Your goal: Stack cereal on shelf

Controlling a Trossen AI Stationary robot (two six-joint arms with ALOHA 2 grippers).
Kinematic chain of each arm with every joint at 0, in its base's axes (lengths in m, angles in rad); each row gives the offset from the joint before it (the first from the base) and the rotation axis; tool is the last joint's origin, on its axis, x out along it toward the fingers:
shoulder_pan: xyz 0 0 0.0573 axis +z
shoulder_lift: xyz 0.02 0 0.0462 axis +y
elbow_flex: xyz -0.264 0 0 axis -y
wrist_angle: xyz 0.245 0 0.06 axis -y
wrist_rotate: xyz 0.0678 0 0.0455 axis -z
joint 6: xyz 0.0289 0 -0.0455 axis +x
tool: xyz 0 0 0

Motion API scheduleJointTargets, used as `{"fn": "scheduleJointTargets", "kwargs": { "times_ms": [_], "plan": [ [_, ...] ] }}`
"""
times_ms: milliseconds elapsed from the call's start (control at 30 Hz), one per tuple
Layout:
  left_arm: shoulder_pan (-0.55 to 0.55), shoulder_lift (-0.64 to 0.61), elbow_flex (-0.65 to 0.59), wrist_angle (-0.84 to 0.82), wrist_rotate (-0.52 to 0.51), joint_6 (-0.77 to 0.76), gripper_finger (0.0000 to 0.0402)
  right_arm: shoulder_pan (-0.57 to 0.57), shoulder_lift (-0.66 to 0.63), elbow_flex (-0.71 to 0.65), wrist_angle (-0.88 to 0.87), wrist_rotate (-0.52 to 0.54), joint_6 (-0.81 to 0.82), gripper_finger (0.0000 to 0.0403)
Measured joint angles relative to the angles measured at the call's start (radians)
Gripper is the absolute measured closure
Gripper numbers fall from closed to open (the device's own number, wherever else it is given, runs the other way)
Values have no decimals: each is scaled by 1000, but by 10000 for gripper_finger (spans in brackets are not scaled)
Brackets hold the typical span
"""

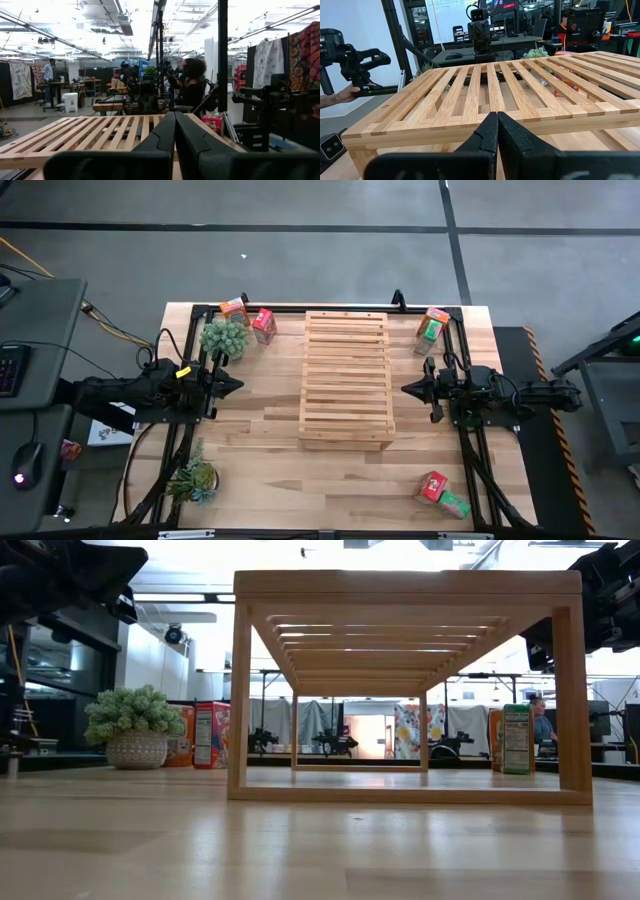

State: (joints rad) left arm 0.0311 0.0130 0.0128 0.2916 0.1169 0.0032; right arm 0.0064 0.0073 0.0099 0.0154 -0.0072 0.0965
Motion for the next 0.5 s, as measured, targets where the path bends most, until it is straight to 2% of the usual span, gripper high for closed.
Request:
{"fn": "scheduleJointTargets", "kwargs": {
  "times_ms": [267,333,400,500],
  "plan": [
    [0,0,0,0,0,0,401,0,0,0,5,2,2,402],
    [0,0,0,0,0,0,401,0,1,0,71,6,92,402],
    [0,0,0,0,0,0,401,1,1,0,218,73,189,402],
    [0,0,0,-1,0,0,401,0,0,0,445,260,276,402]
  ]
}}
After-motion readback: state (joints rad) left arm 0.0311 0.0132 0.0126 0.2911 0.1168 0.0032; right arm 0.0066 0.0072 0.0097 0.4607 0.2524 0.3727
